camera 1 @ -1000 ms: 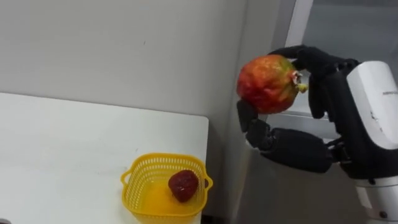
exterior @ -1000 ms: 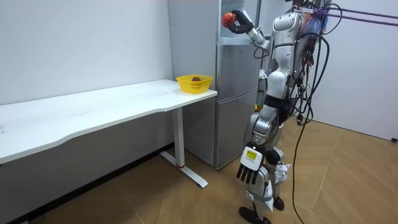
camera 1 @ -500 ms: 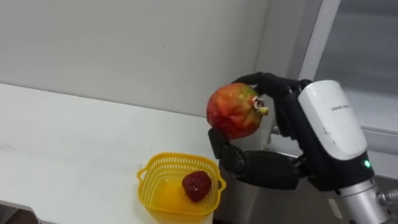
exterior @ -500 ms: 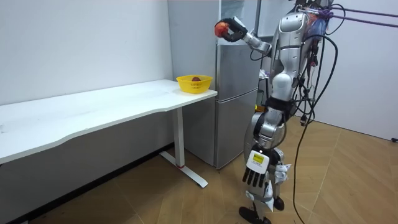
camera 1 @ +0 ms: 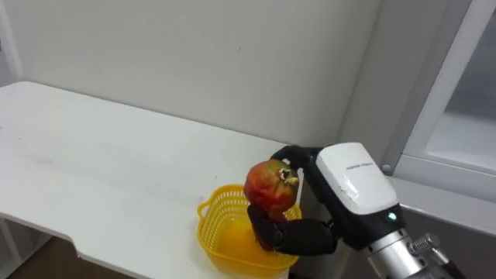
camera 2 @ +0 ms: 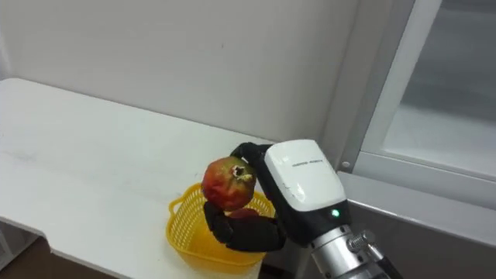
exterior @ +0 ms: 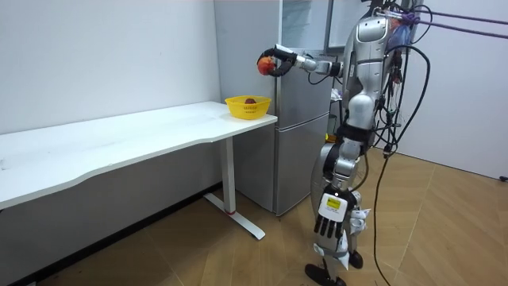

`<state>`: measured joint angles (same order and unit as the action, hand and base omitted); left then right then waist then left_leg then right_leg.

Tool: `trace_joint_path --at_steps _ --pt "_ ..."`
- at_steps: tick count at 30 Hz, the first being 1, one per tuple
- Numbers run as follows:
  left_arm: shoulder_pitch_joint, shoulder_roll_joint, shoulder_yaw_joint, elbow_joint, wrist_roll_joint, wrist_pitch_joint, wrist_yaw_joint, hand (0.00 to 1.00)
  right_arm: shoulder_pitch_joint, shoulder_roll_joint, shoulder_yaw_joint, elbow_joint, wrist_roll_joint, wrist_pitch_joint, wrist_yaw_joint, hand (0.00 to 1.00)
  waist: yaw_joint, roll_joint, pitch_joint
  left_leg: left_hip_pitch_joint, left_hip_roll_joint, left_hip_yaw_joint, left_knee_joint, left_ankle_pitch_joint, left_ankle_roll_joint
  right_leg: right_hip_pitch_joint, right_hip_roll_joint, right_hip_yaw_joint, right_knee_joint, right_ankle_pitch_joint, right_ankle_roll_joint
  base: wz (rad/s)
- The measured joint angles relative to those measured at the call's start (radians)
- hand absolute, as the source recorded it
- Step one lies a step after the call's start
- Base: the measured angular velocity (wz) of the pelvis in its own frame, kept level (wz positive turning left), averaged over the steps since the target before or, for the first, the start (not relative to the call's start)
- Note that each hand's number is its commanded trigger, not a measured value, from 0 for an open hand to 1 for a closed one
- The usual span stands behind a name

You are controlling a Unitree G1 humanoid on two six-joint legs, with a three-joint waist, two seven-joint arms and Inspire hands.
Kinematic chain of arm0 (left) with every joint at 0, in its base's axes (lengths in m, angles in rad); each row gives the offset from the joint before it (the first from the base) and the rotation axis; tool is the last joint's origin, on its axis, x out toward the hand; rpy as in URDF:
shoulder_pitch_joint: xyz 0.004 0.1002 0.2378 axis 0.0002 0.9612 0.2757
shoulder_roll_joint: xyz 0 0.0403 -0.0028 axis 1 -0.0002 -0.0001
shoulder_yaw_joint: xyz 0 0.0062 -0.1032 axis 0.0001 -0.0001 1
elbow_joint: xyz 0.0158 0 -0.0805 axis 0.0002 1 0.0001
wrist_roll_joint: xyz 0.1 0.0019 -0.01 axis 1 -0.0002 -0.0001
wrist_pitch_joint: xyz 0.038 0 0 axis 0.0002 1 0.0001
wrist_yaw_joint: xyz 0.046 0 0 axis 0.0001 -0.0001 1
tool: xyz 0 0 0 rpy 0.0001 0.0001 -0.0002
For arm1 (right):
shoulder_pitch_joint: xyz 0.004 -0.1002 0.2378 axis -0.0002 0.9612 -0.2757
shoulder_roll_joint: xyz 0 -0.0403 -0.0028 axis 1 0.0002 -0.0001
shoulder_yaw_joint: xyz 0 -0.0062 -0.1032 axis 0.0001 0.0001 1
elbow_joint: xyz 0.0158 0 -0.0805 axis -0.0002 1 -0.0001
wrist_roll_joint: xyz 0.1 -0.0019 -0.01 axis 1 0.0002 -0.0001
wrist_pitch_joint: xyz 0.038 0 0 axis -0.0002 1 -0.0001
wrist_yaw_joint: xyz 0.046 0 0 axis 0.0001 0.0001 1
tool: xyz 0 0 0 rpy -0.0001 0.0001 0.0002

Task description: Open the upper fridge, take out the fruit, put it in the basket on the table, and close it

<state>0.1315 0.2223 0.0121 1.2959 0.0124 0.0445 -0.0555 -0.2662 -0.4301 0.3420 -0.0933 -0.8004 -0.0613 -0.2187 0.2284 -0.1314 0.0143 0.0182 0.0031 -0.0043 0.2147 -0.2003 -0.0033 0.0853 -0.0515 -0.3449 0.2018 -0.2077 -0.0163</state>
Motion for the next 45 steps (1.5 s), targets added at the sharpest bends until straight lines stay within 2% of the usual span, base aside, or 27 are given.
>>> trace_joint_path --at_steps 3,10,20,29,30,31,32,33,34,39,45 --pt "-0.002 0.003 -0.008 -0.001 0.000 0.000 -0.001 0.00 -0.007 0.000 0.020 0.040 -0.014 0.018 0.013 1.00 0.000 0.000 0.0005 -0.013 -0.001 -0.005 0.008 0.000 0.000 -0.001 -0.001 -0.014 0.000 0.000 0.000 0.09" --pt "-0.003 0.029 -0.037 0.000 0.000 0.001 -0.001 0.00 -0.043 0.004 0.051 0.146 -0.017 0.020 0.026 1.00 0.008 0.000 0.0004 -0.016 -0.002 -0.002 0.008 0.001 0.000 0.001 -0.003 -0.013 0.001 0.000 0.000 0.00" --pt "-0.004 0.028 -0.021 -0.020 0.011 0.021 0.000 0.00 -0.043 0.008 0.071 0.238 -0.024 0.041 0.071 1.00 0.049 -0.003 -0.0007 -0.015 -0.004 0.001 0.009 0.002 0.002 0.002 -0.006 -0.012 0.000 0.000 0.001 0.00" --pt "-0.003 0.027 -0.002 -0.021 0.022 0.024 0.002 0.00 -0.042 0.035 0.072 0.258 -0.025 0.062 0.110 1.00 0.052 0.004 0.0000 -0.025 -0.003 0.000 0.021 0.002 0.002 -0.003 -0.005 -0.015 -0.002 0.000 0.001 0.00" --pt "-0.001 0.027 0.010 -0.021 0.022 0.024 0.002 0.00 -0.043 0.039 0.071 0.265 -0.026 0.061 0.110 0.78 0.052 0.005 -0.0007 -0.025 -0.003 0.000 0.021 0.002 0.002 -0.003 -0.005 -0.015 -0.001 0.000 0.001 0.00" --pt "0.000 0.026 0.020 -0.021 0.022 0.024 0.002 0.00 -0.043 0.041 0.071 0.270 -0.026 0.061 0.110 0.62 0.052 0.006 -0.0013 -0.025 -0.003 -0.001 0.021 0.002 0.002 -0.003 -0.005 -0.015 -0.001 0.000 0.001 0.00" --pt "0.001 0.026 0.024 -0.021 0.022 0.024 0.002 0.00 -0.043 0.041 0.071 0.272 -0.026 0.061 0.110 0.25 0.052 0.006 -0.0015 -0.025 -0.002 -0.001 0.021 0.002 0.002 -0.003 -0.005 -0.015 0.000 0.000 0.001 0.00" --pt "0.000 0.026 0.024 -0.021 0.022 0.024 0.002 0.00 -0.042 0.041 0.071 0.274 -0.026 0.061 0.110 0.16 0.053 0.007 -0.0017 -0.025 -0.001 -0.001 0.021 0.002 0.002 -0.003 -0.005 -0.016 0.000 0.000 0.001 0.00" --pt "0.000 0.026 0.024 -0.022 0.022 0.024 0.002 0.00 -0.042 0.041 0.072 0.274 -0.024 0.061 0.110 0.00 0.052 0.008 -0.0016 -0.026 -0.001 -0.001 0.021 0.002 0.002 -0.003 -0.005 -0.016 0.000 0.000 0.001 0.00" --pt "0.000 0.026 0.024 -0.022 0.022 0.024 0.002 0.00 -0.042 0.041 0.071 0.274 -0.023 0.062 0.113 0.00 0.052 0.009 -0.0013 -0.027 -0.002 -0.001 0.018 0.001 0.002 -0.003 -0.005 -0.017 0.001 0.000 0.001 0.00" --pt "0.000 0.026 0.024 -0.022 0.022 0.034 0.002 0.00 -0.042 0.041 0.071 0.274 -0.019 0.063 0.113 0.00 0.052 0.016 -0.0047 -0.027 -0.002 -0.001 0.018 0.001 0.002 -0.003 -0.005 -0.017 0.002 0.000 0.000 0.00"
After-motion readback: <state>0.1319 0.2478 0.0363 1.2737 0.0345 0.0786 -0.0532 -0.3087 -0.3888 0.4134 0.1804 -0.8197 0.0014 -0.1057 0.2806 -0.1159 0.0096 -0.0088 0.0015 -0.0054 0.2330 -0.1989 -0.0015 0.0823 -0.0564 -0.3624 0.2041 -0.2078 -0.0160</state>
